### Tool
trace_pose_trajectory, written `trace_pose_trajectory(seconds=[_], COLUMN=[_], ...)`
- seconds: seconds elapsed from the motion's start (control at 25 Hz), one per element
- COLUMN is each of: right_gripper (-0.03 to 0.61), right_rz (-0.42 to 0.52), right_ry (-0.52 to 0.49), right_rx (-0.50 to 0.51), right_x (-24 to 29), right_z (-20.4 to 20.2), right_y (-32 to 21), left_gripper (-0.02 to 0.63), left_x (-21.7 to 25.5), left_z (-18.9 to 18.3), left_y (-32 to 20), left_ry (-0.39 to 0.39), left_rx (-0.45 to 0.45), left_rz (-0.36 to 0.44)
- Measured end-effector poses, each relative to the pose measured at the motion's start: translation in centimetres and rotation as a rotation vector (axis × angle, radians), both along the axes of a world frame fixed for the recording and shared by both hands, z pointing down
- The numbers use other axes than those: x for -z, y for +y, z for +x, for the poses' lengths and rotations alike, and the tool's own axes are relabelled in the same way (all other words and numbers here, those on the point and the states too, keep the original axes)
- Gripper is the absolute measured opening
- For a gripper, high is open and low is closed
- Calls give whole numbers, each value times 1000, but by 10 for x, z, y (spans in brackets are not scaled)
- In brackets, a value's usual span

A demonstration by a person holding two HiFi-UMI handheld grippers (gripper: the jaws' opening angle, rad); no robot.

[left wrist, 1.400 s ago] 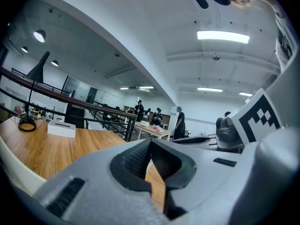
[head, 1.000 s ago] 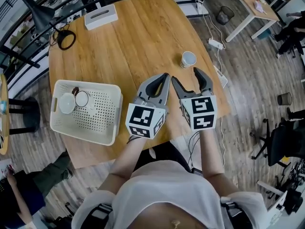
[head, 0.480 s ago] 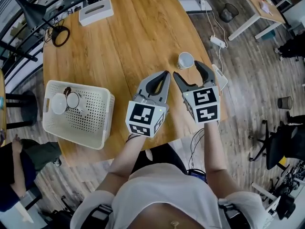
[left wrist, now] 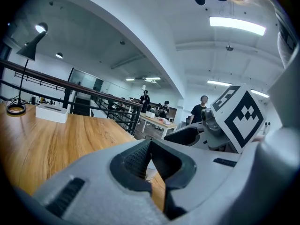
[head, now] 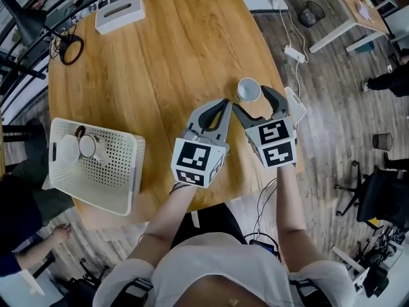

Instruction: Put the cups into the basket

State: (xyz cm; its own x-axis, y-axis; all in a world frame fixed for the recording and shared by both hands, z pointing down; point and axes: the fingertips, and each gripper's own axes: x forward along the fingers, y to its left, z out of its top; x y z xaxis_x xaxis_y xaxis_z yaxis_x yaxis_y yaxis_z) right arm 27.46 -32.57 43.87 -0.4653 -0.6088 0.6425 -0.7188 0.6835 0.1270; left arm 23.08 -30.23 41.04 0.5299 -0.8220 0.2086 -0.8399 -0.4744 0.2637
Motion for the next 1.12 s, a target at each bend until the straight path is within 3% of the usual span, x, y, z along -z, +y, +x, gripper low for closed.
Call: trace_pose_trajectory(seconds=[0.4,0.88,1.12], right_gripper=[380,396,394], right_rz=[-93,-240,-242], right_ry=[52,113,138], right_rx=[57,135,131], right_x=[-47,-94,-102], right_z=[10,14,11], right_y=[-31,-46,-47], left_gripper=[8,8,8], left_x=[-30,-48,-51], left_z=[6,5,7], left_y=[-29,-38,-35], left_ry=[1,3,2], left_rx=[18,29,27], left_rz=[-43,-73,-79])
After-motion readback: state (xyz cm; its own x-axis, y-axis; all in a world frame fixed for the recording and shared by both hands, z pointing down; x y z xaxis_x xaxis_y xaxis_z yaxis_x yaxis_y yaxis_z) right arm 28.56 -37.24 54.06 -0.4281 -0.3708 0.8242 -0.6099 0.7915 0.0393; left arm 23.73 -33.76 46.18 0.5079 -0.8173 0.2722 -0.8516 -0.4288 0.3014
